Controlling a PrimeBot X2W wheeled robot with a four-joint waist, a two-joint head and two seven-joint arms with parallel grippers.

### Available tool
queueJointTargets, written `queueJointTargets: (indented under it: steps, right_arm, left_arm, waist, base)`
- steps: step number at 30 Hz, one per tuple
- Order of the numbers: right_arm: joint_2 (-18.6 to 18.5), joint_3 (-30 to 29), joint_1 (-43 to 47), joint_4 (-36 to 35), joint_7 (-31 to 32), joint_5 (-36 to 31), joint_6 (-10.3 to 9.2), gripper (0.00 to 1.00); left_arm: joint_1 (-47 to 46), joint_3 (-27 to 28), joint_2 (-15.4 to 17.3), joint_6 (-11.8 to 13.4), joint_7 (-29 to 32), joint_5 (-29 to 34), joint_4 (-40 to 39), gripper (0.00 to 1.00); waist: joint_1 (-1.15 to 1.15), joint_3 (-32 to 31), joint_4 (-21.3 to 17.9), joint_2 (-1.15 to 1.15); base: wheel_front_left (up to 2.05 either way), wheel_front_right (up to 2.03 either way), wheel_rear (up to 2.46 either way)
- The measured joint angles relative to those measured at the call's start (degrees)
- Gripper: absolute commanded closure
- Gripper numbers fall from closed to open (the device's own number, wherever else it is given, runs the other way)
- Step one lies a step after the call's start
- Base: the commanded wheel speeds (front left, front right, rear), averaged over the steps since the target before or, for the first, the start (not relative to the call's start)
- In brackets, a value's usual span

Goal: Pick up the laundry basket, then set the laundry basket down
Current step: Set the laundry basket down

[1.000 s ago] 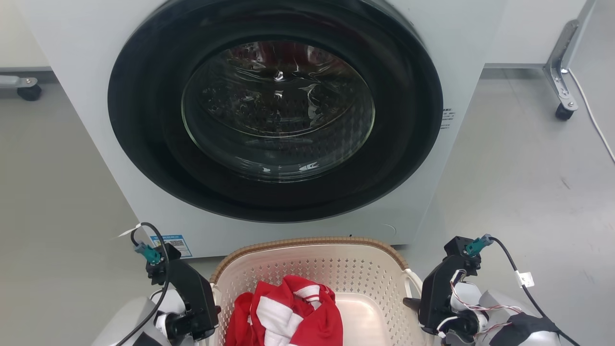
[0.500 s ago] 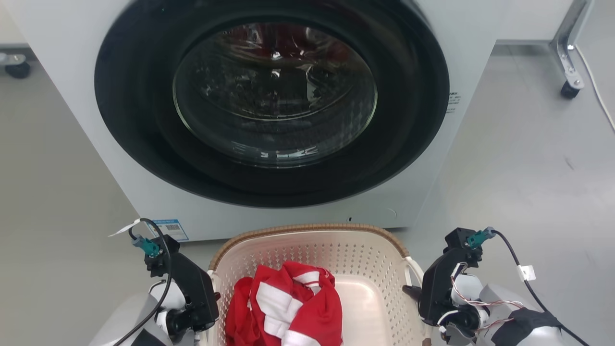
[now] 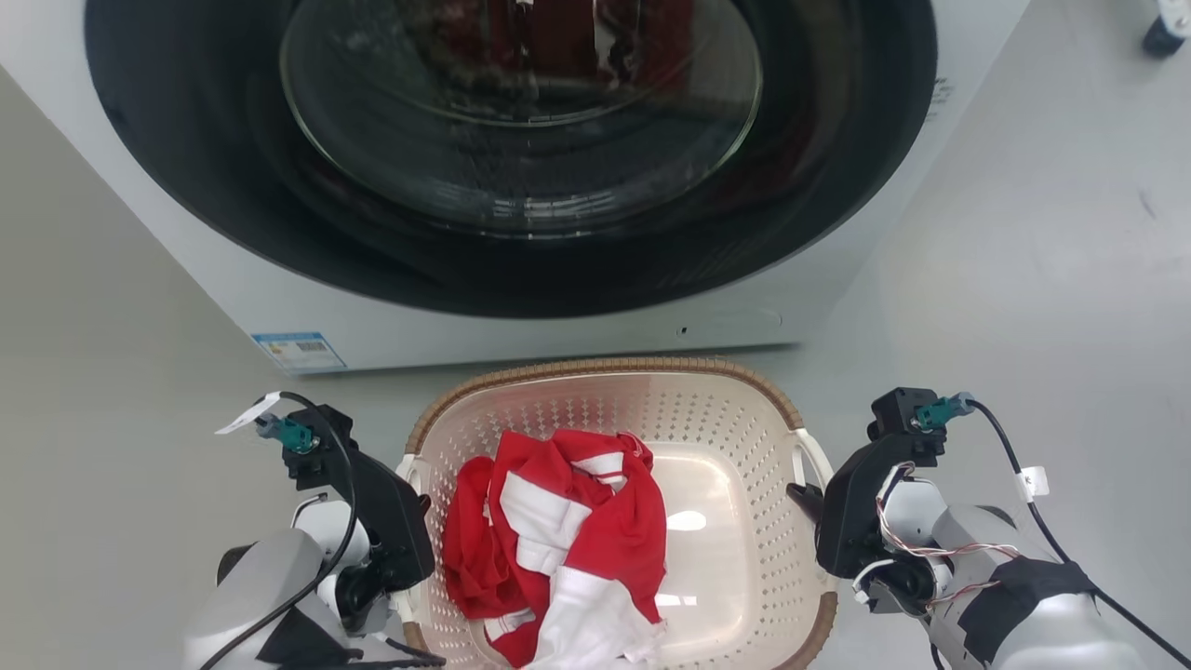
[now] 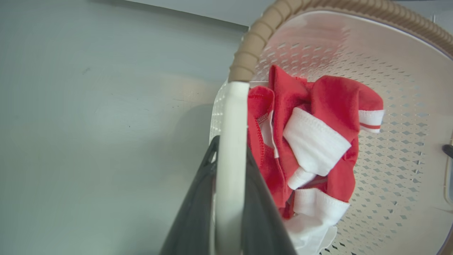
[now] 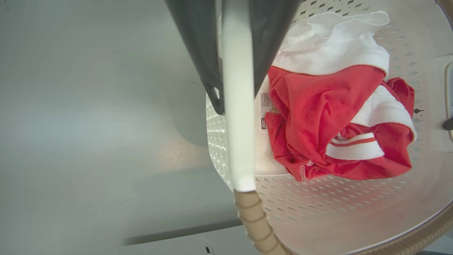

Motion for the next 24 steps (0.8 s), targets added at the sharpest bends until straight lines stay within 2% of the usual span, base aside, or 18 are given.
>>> queueJointTargets:
  steps: [24]
  right_arm:
    - [-2.59, 1.47, -9.75, -0.54, -8.00, -3.43, 0.00, 1.00]
  left_arm:
    - [-9.01, -2.29, -1.24, 1.01, -14.25, 5.59, -1.14, 1.00]
  waist:
    - [0.01, 20.98, 1.44, 0.00]
  base:
    - [0.00, 0.00, 0.00]
